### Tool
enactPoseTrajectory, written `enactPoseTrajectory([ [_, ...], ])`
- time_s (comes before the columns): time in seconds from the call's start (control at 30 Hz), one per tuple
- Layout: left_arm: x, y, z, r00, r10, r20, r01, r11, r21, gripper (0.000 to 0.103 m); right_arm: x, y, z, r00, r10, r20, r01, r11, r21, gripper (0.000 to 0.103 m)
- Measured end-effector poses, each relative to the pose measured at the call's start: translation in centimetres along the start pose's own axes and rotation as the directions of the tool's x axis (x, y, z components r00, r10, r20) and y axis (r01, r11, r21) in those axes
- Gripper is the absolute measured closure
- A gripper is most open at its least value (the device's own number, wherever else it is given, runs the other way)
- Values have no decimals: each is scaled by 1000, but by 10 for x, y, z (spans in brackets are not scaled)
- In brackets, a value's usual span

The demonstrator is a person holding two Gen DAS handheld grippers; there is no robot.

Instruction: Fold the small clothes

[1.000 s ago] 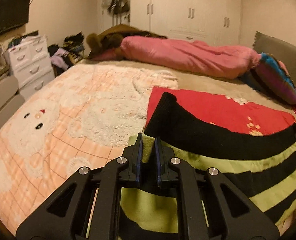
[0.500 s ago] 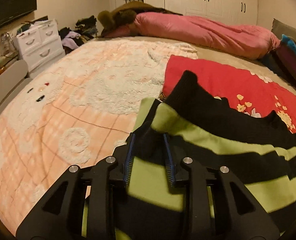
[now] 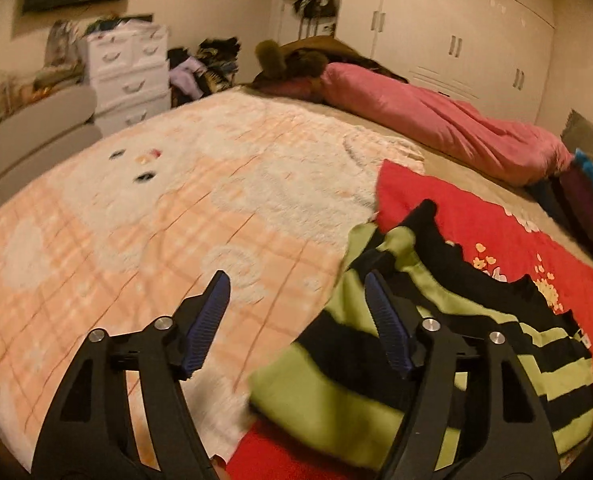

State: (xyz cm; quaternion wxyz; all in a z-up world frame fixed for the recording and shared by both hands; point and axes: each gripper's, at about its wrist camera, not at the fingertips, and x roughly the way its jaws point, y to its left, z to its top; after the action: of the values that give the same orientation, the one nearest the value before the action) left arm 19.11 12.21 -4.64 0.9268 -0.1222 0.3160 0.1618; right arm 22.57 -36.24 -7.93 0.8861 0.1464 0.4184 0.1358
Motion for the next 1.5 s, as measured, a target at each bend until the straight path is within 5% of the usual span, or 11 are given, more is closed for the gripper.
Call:
enactPoseTrajectory([
  [0.2,3,37,-18,994,-42,-102,26,989,-148,40,-13,2,-31,998,36,-49,-35,999,21,48],
  [0.37,12,54,-35,969,-175,-172,112,940,-322,40,-7,12,-46,993,52,-106,-51,999,12,48],
  [0.73,15,24,-50,918,-300,-258,204,917,-343,35,0,21,-56,987,78,-140,-75,997,27,48],
  [0.9,14,12,-49,932,-253,-260,176,942,-286,34,8,23,-58,986,75,-149,-71,997,33,48],
  [0.97,15,9,-48,941,-224,-253,160,955,-252,69,12,23,-59,984,79,-160,-74,997,33,48],
  [1.0,16,9,-48,945,-212,-248,154,960,-236,79,14,24,-59,983,79,-167,-75,997,29,58],
  [1.03,16,10,-47,946,-215,-243,159,960,-231,95,16,25,-60,979,89,-185,-86,996,24,79],
  [1.1,12,14,-44,949,-221,-224,169,958,-230,97,16,27,-60,977,68,-202,-70,998,-1,99],
  [1.23,-5,11,-34,968,-189,-164,162,973,-163,98,-4,26,-55,982,65,-178,-73,996,-40,99],
  [1.37,16,24,-44,947,-202,-250,141,960,-240,94,4,22,-61,973,23,-228,-32,999,-38,99],
  [1.5,18,33,-46,956,-168,-242,111,966,-234,81,17,17,-71,966,7,-259,-12,1000,-17,97],
])
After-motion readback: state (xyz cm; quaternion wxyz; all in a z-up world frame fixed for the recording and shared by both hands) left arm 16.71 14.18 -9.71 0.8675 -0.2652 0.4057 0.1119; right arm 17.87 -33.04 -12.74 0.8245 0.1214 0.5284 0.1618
